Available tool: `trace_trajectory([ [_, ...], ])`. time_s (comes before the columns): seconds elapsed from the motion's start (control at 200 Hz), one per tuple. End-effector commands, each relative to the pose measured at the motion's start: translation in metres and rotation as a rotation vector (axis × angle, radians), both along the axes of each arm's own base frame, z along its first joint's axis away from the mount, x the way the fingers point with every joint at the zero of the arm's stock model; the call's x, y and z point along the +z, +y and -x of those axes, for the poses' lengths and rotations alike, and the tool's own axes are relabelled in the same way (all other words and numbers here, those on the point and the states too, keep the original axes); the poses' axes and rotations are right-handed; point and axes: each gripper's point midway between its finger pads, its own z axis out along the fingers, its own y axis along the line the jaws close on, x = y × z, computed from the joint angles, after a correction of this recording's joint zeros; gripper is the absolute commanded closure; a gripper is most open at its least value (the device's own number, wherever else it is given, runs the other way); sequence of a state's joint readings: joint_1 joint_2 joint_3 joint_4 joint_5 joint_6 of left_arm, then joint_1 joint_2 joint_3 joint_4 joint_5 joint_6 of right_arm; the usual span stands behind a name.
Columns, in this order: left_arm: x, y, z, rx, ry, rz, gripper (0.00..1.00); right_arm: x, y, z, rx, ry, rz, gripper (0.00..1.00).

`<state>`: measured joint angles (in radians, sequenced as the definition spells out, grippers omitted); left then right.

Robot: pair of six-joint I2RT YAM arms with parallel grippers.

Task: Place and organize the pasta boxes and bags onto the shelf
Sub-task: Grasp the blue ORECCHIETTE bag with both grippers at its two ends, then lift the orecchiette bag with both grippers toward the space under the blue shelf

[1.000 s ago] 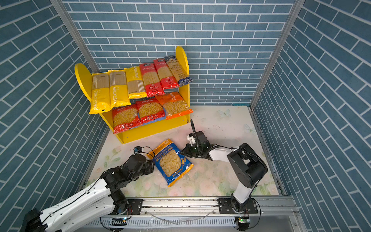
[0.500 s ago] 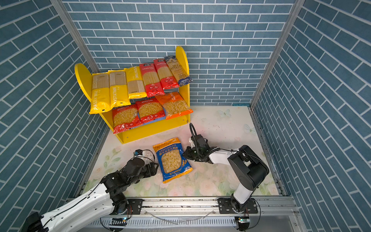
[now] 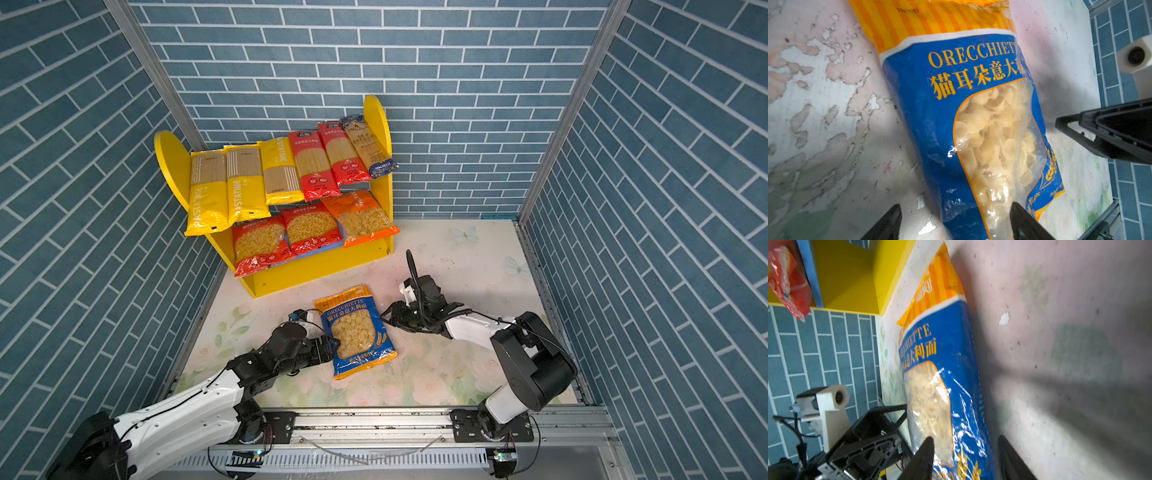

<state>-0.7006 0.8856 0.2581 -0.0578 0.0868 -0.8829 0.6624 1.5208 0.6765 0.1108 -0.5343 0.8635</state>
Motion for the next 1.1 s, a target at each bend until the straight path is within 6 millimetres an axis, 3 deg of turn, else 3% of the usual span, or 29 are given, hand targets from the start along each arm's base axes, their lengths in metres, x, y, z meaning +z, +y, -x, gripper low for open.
trace_trajectory([
  [0.0,0.001,-0.004,-0.009,0.008,-0.011,0.061,0.2,-0.013,-0.006,0.027,0.028,0.043,0.049,0.48],
  [0.145,0.0,-0.006,-0.02,0.011,-0.011,0.082,0.24,-0.018,0.001,0.037,0.02,0.02,0.09,0.48],
  [0.44,-0.017,-0.016,-0.025,-0.021,0.019,0.081,0.35,-0.01,0.015,0.028,-0.018,0.002,0.054,0.5],
  [0.84,-0.02,-0.022,-0.026,-0.032,0.027,0.112,0.55,-0.02,0.012,0.038,-0.017,0.045,0.046,0.49],
  [0.94,-0.022,-0.013,-0.026,-0.013,0.033,0.103,0.54,-0.024,0.007,0.042,-0.019,0.056,0.058,0.48],
  [1.095,-0.017,-0.002,-0.026,0.004,0.029,0.096,0.4,-0.027,0.001,0.047,-0.025,0.062,0.066,0.48],
])
